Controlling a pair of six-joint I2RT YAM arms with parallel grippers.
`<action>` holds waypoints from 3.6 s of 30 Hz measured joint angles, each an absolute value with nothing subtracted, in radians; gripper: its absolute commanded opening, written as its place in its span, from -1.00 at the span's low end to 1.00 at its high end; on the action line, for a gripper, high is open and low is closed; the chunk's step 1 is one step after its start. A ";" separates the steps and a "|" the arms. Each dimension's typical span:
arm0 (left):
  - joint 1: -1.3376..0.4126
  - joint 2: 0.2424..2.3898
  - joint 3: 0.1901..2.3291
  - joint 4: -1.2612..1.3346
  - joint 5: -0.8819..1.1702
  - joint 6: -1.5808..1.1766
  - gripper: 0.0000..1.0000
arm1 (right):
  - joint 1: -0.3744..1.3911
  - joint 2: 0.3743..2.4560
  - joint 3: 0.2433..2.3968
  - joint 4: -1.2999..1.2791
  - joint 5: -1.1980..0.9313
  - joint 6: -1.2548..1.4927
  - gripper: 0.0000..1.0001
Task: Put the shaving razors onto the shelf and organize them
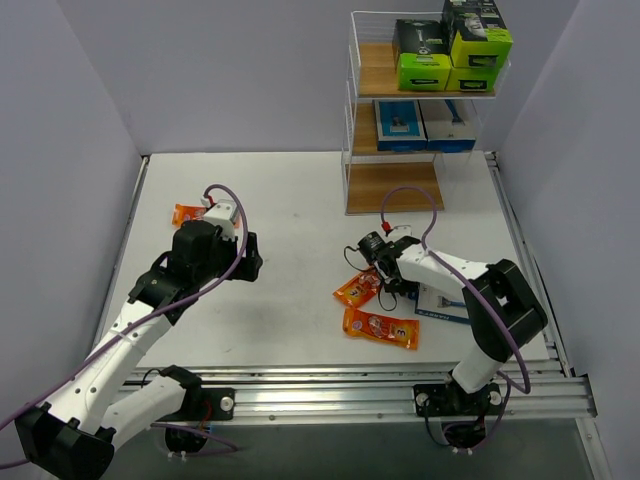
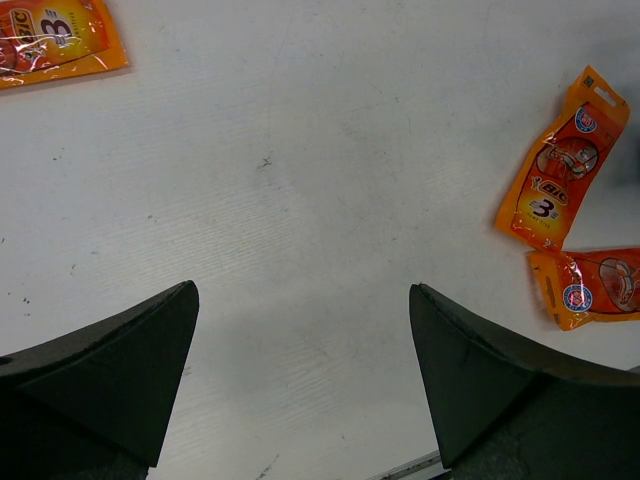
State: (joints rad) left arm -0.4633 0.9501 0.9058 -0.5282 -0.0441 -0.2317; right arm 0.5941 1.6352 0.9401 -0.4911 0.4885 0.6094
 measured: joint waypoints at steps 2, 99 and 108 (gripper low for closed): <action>-0.464 0.950 0.905 -0.528 -0.044 -0.232 0.91 | 0.590 1.640 0.940 -0.493 0.496 0.615 -0.40; -0.477 0.940 0.906 -0.536 -0.120 -0.224 0.90 | 0.712 1.435 1.128 0.070 -0.017 0.809 -1.00; -0.477 0.940 0.906 -0.536 -0.120 -0.224 0.90 | 0.636 1.245 0.858 0.097 0.025 0.901 -1.00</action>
